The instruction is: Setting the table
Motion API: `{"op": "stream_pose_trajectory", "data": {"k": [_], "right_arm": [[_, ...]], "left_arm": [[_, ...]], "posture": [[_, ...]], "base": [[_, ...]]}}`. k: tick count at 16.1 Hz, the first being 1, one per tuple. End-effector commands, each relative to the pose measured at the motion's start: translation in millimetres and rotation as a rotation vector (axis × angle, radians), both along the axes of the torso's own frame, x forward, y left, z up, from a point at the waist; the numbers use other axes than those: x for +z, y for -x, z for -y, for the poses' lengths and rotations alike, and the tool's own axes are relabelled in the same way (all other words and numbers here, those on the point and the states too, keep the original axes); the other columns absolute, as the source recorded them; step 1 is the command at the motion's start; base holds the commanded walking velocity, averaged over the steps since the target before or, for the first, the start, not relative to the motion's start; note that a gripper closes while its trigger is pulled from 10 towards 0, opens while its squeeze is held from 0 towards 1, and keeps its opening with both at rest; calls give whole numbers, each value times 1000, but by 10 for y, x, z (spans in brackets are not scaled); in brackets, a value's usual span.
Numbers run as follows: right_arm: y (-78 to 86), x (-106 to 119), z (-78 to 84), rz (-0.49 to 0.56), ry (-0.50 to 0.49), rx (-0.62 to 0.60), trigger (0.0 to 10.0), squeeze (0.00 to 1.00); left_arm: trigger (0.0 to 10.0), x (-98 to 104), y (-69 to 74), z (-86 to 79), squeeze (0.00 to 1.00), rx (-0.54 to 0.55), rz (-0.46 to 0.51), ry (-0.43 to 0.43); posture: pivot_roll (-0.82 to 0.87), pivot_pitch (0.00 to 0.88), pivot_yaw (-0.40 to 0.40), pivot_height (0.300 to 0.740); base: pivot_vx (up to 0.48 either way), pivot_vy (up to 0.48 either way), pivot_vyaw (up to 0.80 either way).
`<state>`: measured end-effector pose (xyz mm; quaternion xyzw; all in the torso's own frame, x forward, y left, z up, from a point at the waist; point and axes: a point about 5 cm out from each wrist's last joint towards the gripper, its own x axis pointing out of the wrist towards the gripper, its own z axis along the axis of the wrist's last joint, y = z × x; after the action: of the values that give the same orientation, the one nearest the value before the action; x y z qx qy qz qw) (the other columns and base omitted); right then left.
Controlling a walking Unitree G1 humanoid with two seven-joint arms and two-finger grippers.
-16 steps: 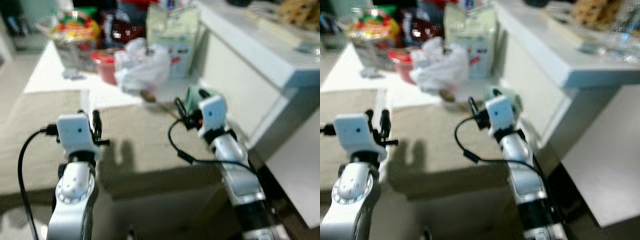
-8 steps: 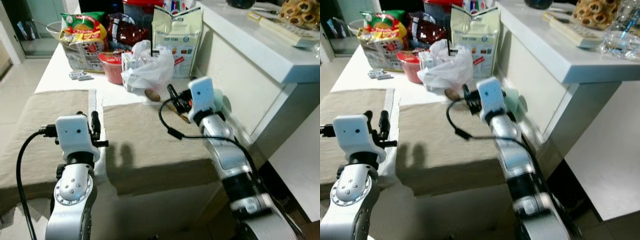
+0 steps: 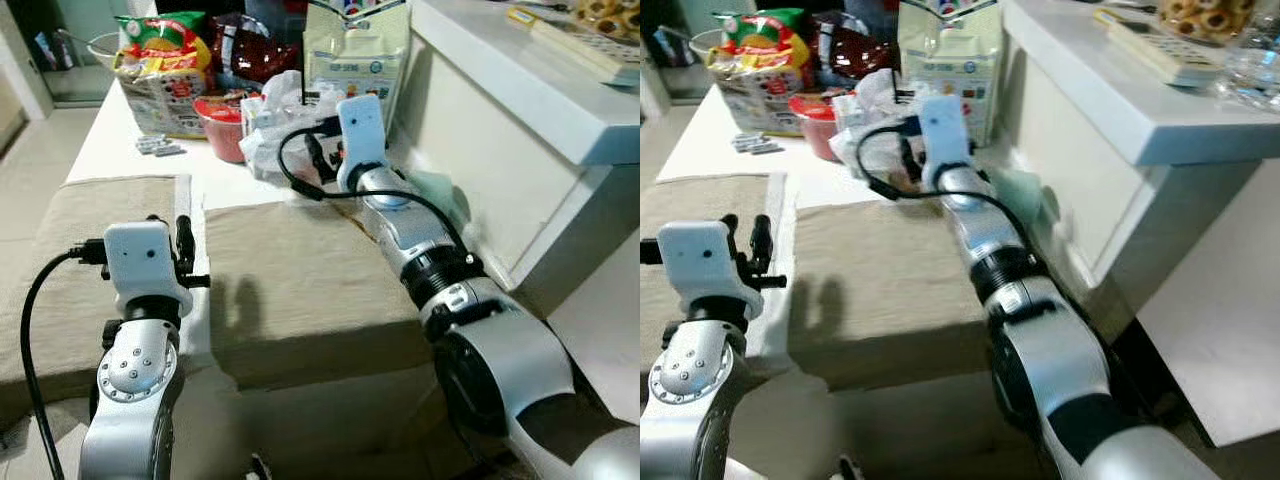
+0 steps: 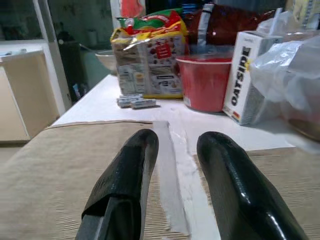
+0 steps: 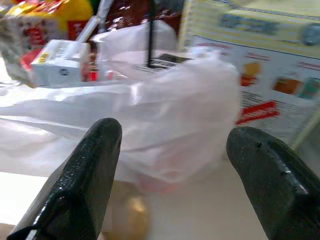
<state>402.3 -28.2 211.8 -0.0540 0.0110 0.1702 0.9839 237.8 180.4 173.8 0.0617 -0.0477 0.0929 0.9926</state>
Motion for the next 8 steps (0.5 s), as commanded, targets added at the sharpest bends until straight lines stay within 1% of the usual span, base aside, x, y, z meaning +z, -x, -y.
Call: {"op": "stream_pose_trajectory", "data": {"k": [1, 2, 3, 4, 6, 8], "right_arm": [[-38, 87, 2, -17, -2, -8, 10000, 0], [-42, 96, 2, -19, -5, -10, 10000, 0], [-73, 150, 21, -42, -15, -28, 10000, 0], [-82, 151, 27, -59, -2, -26, 10000, 0], [-81, 48, 76, -117, 11, -41, 10000, 0], [-91, 30, 119, -124, 17, -62, 10000, 0]], "left_arm": [[10000, 4, -24, 9, 0, -7, -3, 4], [10000, 3, -27, 11, 0, -7, -4, 6], [10000, 3, -62, 24, 0, -11, -3, 6], [10000, 2, -80, 28, 0, -14, -2, 11], [10000, 4, -127, 42, 0, -24, -1, 15], [10000, 12, -166, 46, 0, -31, 2, 16]], "posture": [[92, 2, -30, 740], [92, 2, -30, 740], [75, 0, -38, 740], [69, 0, -38, 740], [47, 0, -32, 740], [38, 0, -26, 740]], "base": [[0, 0, 0], [0, 0, 0], [0, 0, 0], [0, 0, 0], [0, 0, 0], [0, 0, 0]]}}
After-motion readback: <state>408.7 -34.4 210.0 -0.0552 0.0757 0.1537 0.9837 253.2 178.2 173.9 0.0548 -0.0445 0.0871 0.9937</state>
